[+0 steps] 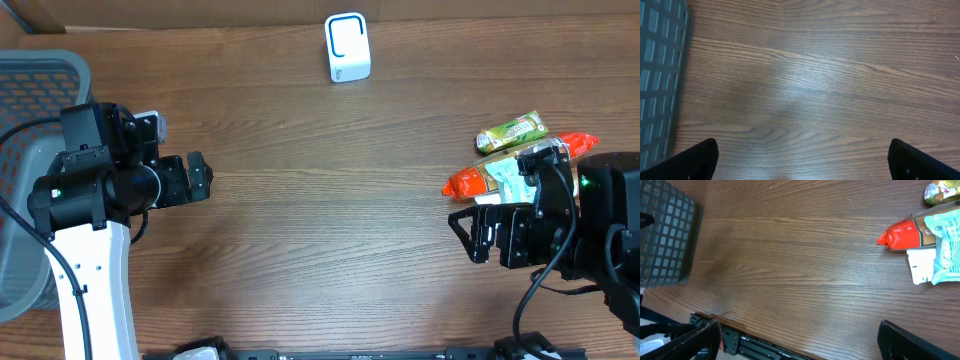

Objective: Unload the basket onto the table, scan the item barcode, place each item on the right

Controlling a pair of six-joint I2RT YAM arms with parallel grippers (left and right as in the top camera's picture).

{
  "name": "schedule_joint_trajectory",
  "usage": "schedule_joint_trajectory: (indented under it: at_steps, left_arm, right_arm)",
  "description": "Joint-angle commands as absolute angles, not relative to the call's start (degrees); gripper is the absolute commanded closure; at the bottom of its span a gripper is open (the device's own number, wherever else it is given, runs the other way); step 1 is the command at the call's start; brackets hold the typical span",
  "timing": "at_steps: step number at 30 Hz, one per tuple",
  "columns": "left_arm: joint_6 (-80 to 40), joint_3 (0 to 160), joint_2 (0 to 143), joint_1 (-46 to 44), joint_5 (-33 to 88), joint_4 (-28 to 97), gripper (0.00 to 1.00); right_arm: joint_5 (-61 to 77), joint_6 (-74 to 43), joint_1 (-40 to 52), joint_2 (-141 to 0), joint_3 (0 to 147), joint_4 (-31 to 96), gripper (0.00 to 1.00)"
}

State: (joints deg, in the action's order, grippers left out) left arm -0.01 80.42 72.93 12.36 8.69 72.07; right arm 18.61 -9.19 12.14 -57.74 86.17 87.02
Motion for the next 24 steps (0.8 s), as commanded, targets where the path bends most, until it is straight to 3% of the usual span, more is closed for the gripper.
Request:
schedule_joint_trajectory:
  at_steps: [1,18,24]
  left_arm:
    - [0.2,81.5,72.8,12.0,8.4,72.0,0.01]
    - [0.2,81.5,72.8,12.0,8.4,72.0,0.0]
    - [0.2,81.5,72.8,12.0,8.4,72.0,0.0]
  right_arm:
    - [16.6,-8.8,12.6,-57.6,87.1,86.9,0.0]
    - [12.6,-6.7,12.5,-56.5,86.1,73.5,0.0]
    - [4.4,-6.8,12.5,-48.6,76.2,59.2,0.0]
